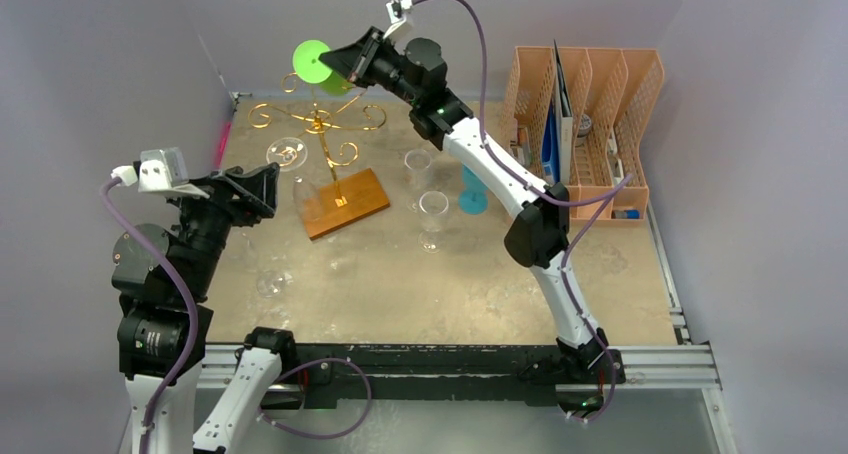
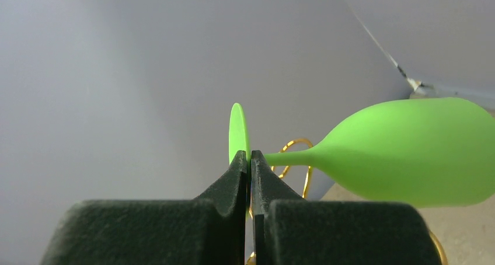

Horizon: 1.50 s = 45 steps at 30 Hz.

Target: Place the wine glass upside down on the wine glass rack

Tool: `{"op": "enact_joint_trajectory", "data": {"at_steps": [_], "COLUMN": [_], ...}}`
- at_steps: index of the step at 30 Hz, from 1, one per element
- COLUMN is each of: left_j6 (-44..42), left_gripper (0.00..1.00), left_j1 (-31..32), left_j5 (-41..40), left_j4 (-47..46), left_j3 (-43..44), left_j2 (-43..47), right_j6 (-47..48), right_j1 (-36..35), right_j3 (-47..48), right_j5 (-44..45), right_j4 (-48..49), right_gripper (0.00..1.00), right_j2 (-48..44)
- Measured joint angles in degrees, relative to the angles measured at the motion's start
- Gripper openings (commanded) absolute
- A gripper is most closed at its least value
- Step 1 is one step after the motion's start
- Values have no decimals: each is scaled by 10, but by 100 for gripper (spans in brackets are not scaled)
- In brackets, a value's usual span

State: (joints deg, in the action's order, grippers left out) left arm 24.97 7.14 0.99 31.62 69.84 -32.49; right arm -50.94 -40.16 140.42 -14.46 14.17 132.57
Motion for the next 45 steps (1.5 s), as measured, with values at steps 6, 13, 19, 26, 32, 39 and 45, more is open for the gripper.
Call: {"op": "enact_joint_trajectory", "data": {"at_steps": [6,13,19,26,32,39,45], "left_j6": [2,7,17,21,26,40,50], "left_gripper": [65,65,65,65,65,66,66], "left_j1": [0,0,0,0,0,0,0], "left_j5": [0,-12,-16,-17,-18,-27,-21], "left_j4": [7,8,8,9,9,12,45], "left_j3": [0,0,-1,-3,-4,-9,-7], "left_j2": [0,7,8,12,12,-19,-85], "right_j6": [-23,-41,-57,-73,-78,-80,-84], "right_j1": [-7,-11,-12,-12,-12,-12,-9], "right_j3": [-22,-77,-87,-79,-40,-49,-101], "right_j5": [0,14,20,19,19,28,35], "right_j4": [-18,-62,-99,-133,-155,-169,-143], "right_gripper": [0,0,0,0,0,0,0], "right_j2": [-1,-64,-107,-108,-66,-50,-66]}}
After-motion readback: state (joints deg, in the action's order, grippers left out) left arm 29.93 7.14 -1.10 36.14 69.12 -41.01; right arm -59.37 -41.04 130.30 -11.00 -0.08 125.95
